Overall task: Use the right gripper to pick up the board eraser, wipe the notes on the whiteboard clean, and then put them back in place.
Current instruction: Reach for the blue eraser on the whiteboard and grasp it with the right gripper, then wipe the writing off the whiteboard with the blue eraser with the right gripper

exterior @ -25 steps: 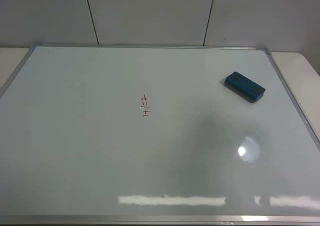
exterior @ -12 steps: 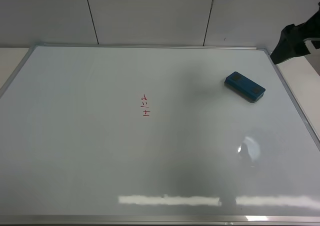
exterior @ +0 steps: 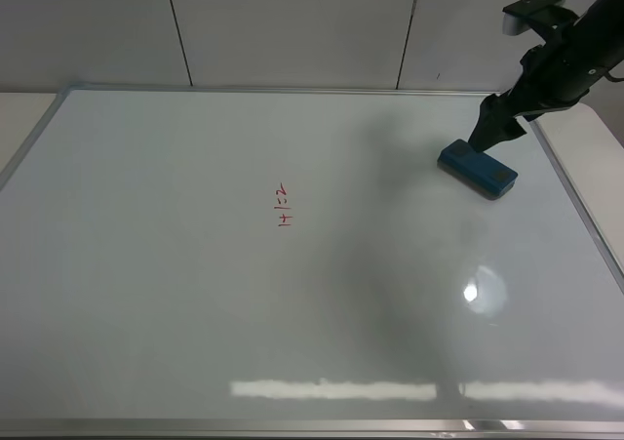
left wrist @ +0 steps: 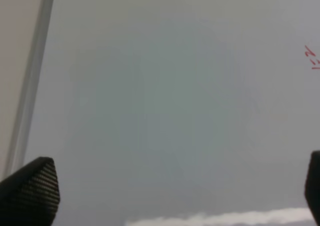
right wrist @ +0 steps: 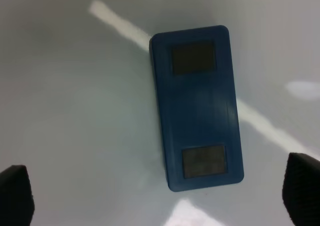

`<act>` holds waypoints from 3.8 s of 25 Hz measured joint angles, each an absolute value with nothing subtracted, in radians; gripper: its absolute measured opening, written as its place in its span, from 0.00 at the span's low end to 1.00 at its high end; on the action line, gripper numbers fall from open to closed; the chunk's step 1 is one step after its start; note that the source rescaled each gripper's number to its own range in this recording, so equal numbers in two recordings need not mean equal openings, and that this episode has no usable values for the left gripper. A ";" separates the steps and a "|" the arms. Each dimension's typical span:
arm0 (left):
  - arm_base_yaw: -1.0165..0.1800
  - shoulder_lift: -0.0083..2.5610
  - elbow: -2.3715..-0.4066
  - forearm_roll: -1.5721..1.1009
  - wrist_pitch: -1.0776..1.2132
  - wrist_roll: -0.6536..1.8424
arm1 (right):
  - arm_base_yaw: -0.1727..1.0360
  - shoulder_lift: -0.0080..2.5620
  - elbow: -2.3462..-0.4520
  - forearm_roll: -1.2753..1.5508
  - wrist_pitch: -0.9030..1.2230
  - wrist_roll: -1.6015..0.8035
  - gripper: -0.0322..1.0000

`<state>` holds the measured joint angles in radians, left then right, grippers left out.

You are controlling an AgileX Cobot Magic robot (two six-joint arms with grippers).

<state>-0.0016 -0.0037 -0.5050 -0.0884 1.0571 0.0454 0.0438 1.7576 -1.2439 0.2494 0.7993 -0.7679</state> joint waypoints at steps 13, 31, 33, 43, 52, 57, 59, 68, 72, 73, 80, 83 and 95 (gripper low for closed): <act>-0.002 -0.004 -0.505 -0.088 1.057 0.045 | -0.011 1.872 -1.245 0.298 0.704 -0.893 1.00; -0.002 -0.004 -0.505 -0.088 1.057 0.045 | -0.024 2.009 -1.247 0.431 0.625 -1.002 1.00; -0.002 -0.004 -0.505 -0.088 1.057 0.045 | -0.024 2.009 -1.247 0.432 0.625 -1.005 1.00; -0.002 -0.004 -0.505 -0.088 1.057 0.045 | -0.024 2.009 -1.247 0.432 0.622 -1.012 1.00; -0.002 -0.004 -0.505 -0.088 1.057 0.045 | -0.024 2.009 -1.247 0.430 0.622 -1.020 0.85; -0.002 -0.004 -0.505 -0.088 1.057 0.045 | -0.024 2.009 -1.247 0.441 0.631 -1.020 0.03; -0.002 -0.004 -0.505 -0.088 1.057 0.045 | -0.015 2.009 -1.247 0.444 0.632 -1.020 0.05; -0.002 -0.004 -0.505 -0.088 1.057 0.045 | 0.006 2.009 -1.247 0.444 0.632 -1.020 0.05; -0.002 -0.004 -0.505 -0.088 1.057 0.045 | 0.006 2.009 -1.247 0.444 0.632 -1.020 0.05; -0.002 -0.004 -0.505 -0.088 1.057 0.045 | 0.006 2.009 -1.247 0.444 0.632 -1.020 0.05; -0.002 -0.004 -0.505 -0.088 1.057 0.045 | 0.006 2.009 -1.247 0.444 0.637 -1.004 0.05; -0.002 -0.004 -0.505 -0.088 1.057 0.045 | 0.006 1.997 -1.247 0.444 0.645 -1.000 0.05; -0.002 -0.004 -0.505 -0.088 1.057 0.045 | 0.027 1.877 -1.247 0.442 0.709 -0.864 0.05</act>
<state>-0.0016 -0.0037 -0.5050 -0.0884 1.0571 0.0454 0.0274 1.8768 -1.2470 0.4417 0.7094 -0.8641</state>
